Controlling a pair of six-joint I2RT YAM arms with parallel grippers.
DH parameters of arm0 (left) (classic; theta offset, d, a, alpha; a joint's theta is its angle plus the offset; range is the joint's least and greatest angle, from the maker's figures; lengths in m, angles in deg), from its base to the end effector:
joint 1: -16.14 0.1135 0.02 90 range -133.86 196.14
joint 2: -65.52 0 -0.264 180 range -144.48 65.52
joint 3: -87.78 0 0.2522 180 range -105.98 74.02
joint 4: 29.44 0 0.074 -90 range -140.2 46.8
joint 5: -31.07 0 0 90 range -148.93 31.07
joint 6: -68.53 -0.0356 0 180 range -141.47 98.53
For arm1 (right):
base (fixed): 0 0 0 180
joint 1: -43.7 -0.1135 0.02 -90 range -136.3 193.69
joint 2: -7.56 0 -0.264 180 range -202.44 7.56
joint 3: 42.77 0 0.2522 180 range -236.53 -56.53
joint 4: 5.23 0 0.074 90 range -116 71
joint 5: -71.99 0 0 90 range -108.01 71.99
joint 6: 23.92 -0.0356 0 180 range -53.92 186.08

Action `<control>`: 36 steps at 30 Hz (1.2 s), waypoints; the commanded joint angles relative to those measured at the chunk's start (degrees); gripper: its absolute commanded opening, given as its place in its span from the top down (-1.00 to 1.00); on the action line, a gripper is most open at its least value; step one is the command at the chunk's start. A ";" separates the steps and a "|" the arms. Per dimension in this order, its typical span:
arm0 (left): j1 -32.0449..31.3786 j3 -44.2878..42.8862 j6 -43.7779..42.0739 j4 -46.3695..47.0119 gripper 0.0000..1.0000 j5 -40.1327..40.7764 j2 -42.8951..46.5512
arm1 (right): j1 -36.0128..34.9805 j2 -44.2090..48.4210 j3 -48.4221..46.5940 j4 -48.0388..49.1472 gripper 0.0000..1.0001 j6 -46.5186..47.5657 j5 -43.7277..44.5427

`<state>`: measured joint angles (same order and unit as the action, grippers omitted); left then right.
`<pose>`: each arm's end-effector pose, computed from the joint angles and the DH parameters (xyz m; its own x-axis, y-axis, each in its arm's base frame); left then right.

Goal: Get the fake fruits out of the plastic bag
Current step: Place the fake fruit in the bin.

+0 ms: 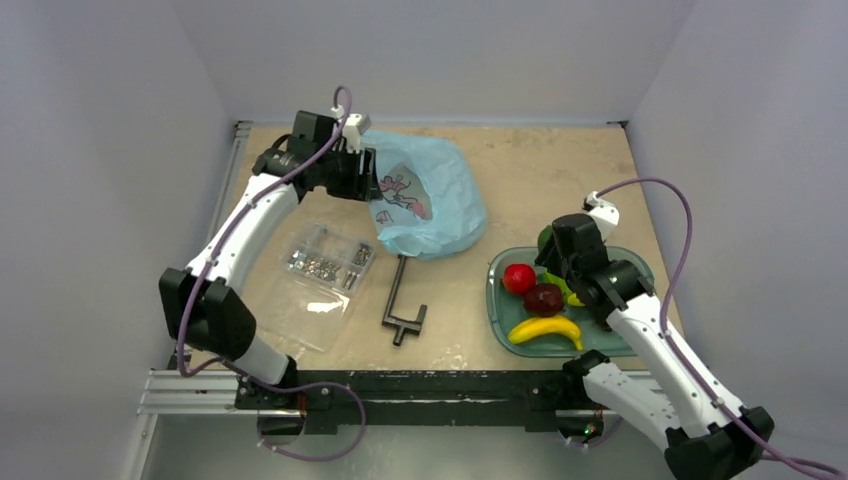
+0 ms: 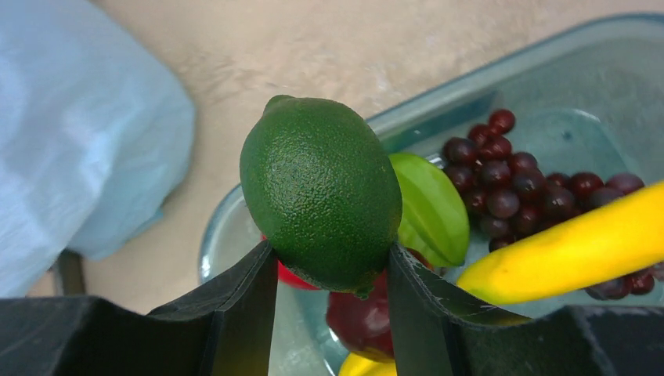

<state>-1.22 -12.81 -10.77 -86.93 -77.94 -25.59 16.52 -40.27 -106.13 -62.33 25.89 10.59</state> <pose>0.3267 -0.1143 0.3390 -0.7881 0.0624 -0.6124 0.3499 0.8640 -0.3621 0.1541 0.0600 0.3068 -0.5041 0.3781 -0.7765 0.3179 0.9172 0.2402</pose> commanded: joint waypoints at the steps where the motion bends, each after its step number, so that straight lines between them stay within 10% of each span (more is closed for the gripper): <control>1: 0.40 1.38 -2.01 3.96 -0.13 1.54 7.66 | 7.49 -1.90 2.81 -0.28 1.00 -5.83 -4.88; 17: 0.49 4.21 -3.38 7.23 -0.15 0.99 15.74 | 16.59 1.86 10.82 -0.05 0.71 -13.66 -6.71; 28: 0.54 6.19 -3.42 9.69 -0.16 -0.97 18.27 | 16.63 7.76 12.42 0.80 -0.41 -12.63 -7.41; 36: -0.92 8.55 -3.67 12.30 -0.17 -1.53 21.28 | 16.55 11.40 4.28 4.12 -0.77 1.32 -17.20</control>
<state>-1.24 -5.07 -13.57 -78.34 -78.27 -7.23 32.89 -30.85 -94.48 -62.57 18.27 -0.64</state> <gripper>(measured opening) 0.582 0.855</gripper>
